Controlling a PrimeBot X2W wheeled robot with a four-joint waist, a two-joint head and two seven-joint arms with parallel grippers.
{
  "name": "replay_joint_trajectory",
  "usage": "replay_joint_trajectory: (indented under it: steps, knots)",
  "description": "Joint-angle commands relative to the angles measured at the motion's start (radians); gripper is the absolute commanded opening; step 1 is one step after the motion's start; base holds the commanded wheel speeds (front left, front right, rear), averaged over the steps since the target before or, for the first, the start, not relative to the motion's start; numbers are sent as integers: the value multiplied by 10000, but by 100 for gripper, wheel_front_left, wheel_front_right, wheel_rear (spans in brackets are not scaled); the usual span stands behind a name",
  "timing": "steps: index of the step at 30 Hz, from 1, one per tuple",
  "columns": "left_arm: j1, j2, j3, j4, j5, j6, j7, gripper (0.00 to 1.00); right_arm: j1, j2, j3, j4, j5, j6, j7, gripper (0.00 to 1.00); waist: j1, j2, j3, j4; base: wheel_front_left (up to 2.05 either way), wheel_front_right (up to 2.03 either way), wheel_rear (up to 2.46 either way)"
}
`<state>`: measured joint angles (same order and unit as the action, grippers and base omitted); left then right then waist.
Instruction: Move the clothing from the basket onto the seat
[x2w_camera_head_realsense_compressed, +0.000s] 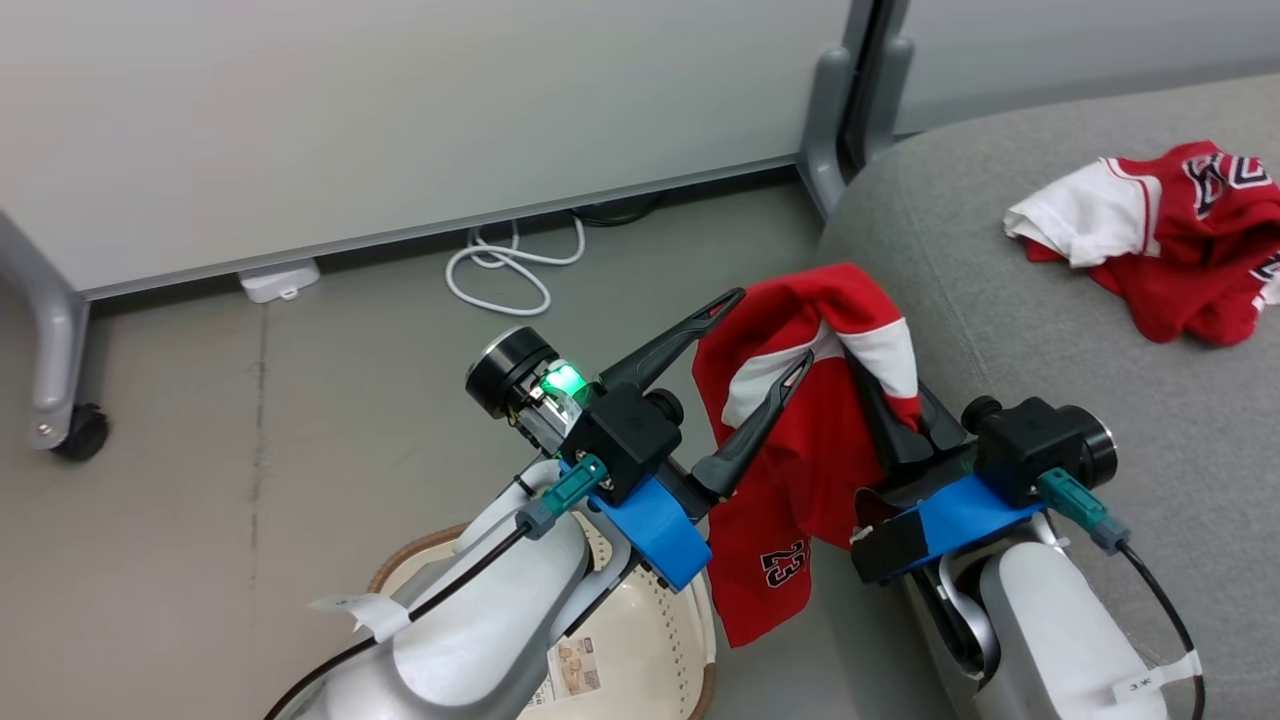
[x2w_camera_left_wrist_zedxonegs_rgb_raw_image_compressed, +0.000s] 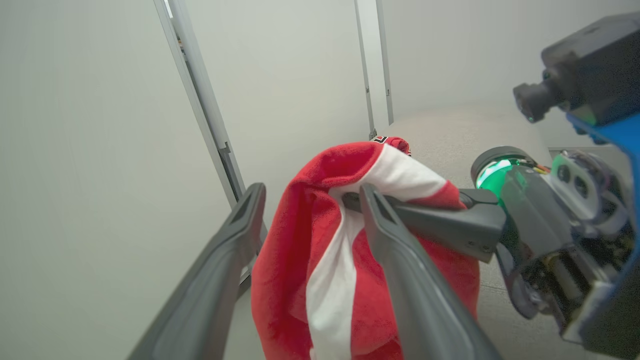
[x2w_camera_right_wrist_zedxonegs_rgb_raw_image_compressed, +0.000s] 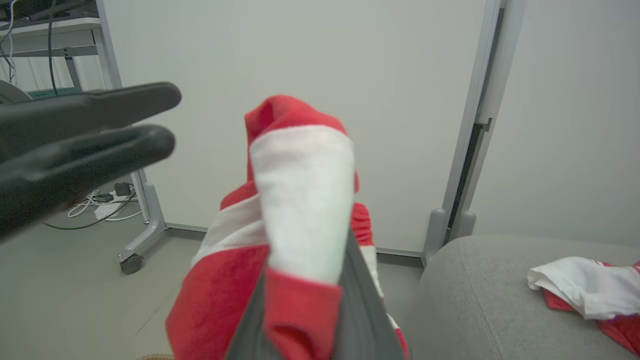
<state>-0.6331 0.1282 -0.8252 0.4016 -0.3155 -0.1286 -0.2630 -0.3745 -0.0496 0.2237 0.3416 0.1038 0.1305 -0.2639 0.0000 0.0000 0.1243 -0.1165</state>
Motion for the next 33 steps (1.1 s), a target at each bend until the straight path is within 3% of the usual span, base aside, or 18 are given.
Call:
replay_joint_trajectory:
  steps: [1,17,25,33]
  knots:
    - [-28,46,-53,-31,52,-4,-24,100,130,-14,-118,-94,-75,5,-7,0,0,0,181,-291,0,0,0]
    - [-283,145,-513,-88,115,-25,-26,100,556,-9,-1669,-739,-467,5,-7,0,0,0,744,-1288,0,0,0]
    - [-381,211,-567,-157,130,-26,-26,100,580,-11,-2133,-1195,-436,5,-5,0,0,0,934,-1318,0,0,0]
    - [-571,313,-505,-282,244,-26,-26,100,-434,-82,-2617,-1677,-664,5,-7,0,0,0,1457,-1106,0,0,0]
